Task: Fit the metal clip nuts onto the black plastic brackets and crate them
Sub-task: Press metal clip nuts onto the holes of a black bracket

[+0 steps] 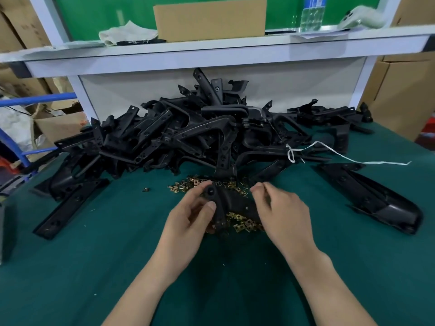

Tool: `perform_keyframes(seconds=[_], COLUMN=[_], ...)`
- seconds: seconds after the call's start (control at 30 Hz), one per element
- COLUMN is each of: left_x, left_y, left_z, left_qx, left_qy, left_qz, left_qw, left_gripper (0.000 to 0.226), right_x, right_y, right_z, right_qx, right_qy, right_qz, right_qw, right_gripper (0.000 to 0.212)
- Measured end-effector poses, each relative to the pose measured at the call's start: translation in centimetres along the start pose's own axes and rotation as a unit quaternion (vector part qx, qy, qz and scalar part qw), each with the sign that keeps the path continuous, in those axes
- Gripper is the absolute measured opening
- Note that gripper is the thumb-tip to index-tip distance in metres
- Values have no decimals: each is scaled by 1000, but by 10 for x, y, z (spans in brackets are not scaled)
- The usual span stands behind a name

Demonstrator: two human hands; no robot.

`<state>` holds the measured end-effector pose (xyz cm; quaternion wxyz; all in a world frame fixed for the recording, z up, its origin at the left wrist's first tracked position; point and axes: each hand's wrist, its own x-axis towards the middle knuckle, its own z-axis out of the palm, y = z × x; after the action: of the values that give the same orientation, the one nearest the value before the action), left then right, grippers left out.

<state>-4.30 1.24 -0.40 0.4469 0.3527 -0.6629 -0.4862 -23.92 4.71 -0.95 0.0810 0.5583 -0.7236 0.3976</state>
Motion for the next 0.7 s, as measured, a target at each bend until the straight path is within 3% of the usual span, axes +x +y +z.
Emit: perform_keyframes(seconds=[0.1,0.23,0.3,0.37,0.47,0.6,0.7], left_x=[-2,-2,-2,0,2,2,9], left_y=[0,-4,-8,-14,-21,-30,-31], left_z=[4,3,-2,-9,-17,-13,-14], left_qx=[18,43,117,265,425,511,507], left_qy=[-23,11,47,55,-2,-92,-60], left_qz=[16,7,9,21,14,-5,3], left_qw=[999,999,992,963,905,855,860], left_gripper=[39,38,36,48,75,92,84], right_x=[1,1,1,2,2,1,1], right_y=[3,4,5,6,7,6,5], right_z=[3,7,9,9,9,10,11], right_qx=[-49,-89,-90,-88,-84,-99,-97], right_qy=[-75,-75,-66,-51,-28,-19,-11], right_qz=[50,67,76,94,109,114,113], right_qw=[995,991,991,990,990,988,989], right_gripper=[53,62,62,61,61,59,58])
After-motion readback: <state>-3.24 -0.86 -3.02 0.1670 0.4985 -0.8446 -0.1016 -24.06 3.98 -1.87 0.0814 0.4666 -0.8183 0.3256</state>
